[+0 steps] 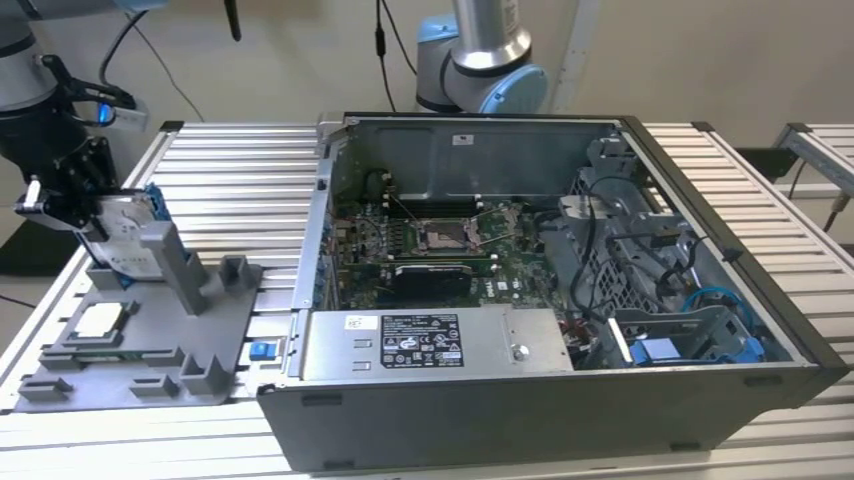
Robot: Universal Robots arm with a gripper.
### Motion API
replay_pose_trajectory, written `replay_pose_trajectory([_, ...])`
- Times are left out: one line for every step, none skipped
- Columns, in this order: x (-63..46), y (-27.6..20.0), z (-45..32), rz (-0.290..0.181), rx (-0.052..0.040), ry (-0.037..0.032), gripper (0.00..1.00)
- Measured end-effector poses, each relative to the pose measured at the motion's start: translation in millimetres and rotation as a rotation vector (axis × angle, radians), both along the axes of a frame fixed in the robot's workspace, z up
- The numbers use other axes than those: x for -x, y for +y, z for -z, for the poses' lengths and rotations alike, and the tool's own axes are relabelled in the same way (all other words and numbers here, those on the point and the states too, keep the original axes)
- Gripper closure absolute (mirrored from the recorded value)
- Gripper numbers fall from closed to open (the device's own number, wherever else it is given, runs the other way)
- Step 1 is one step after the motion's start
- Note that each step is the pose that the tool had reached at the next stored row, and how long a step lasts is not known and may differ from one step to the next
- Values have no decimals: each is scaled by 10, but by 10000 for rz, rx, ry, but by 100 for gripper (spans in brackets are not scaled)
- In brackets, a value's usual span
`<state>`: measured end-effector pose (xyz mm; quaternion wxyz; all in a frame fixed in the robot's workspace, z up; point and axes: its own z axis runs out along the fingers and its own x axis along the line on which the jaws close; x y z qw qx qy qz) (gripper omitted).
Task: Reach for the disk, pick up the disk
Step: 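Pick up the disk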
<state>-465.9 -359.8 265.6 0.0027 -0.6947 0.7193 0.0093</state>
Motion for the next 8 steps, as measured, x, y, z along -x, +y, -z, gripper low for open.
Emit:
replay_pose_trajectory([0,0,-7,0,0,0,100])
replay_pose_trajectory([0,0,-13,0,1,1,100])
replay_pose_trajectory([-1,-1,-20,-2,1,0,100])
replay_pose_trajectory([-1,-1,-26,-2,0,0,100])
replay_pose_trajectory([-1,-1,-33,-1,1,0,100])
replay_pose_trajectory([0,-1,-40,-1,1,1,100])
replay_pose_trajectory([0,-1,-48,-1,1,1,100])
replay_pose_trajectory([0,-1,-54,-1,1,1,100])
